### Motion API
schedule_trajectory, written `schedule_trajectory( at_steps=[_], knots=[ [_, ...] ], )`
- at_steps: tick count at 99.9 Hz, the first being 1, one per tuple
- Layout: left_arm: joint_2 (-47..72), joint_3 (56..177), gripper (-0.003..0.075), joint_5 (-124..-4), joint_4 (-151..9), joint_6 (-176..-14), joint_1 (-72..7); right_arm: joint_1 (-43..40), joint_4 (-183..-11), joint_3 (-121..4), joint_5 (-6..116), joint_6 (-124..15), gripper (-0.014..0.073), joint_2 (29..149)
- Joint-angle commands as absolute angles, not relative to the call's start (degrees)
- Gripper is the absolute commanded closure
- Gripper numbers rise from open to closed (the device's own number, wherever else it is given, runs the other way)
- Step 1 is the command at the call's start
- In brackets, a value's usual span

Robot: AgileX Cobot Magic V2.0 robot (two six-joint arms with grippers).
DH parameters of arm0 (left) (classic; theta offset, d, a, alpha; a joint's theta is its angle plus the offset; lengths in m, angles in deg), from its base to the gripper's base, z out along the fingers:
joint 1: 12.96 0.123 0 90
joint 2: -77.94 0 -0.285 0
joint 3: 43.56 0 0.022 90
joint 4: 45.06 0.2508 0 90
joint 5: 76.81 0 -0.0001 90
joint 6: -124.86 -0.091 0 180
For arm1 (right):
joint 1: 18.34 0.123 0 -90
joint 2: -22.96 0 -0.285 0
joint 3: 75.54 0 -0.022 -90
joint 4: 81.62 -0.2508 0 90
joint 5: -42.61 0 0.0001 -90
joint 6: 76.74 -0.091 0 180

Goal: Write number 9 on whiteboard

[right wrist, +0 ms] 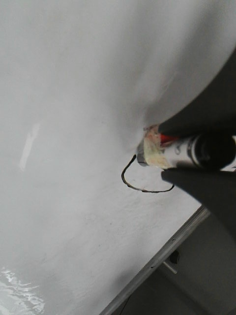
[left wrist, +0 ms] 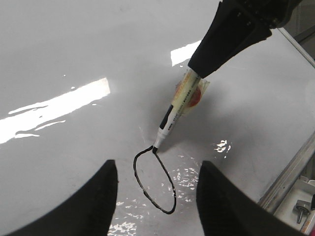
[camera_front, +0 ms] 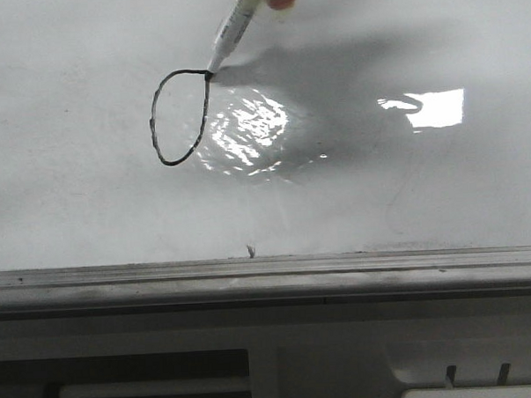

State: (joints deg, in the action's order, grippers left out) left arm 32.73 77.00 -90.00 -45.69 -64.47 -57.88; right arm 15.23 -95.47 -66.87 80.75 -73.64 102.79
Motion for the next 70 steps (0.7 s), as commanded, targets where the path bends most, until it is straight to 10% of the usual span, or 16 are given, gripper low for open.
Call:
schedule_trajectory(
  at_steps=[1,70],
  knots=[
    [32.84,78.88,0.0374,-94.58,-46.18,-64.14,-57.88,15.22,-94.89,-65.96,79.64,-73.13,0.0645,101.81],
    [26.63,78.88,0.0374,-91.73,-45.64,-64.14,-68.79,26.07,-101.41,-60.97,77.18,-73.25,0.0645,99.93]
  ],
)
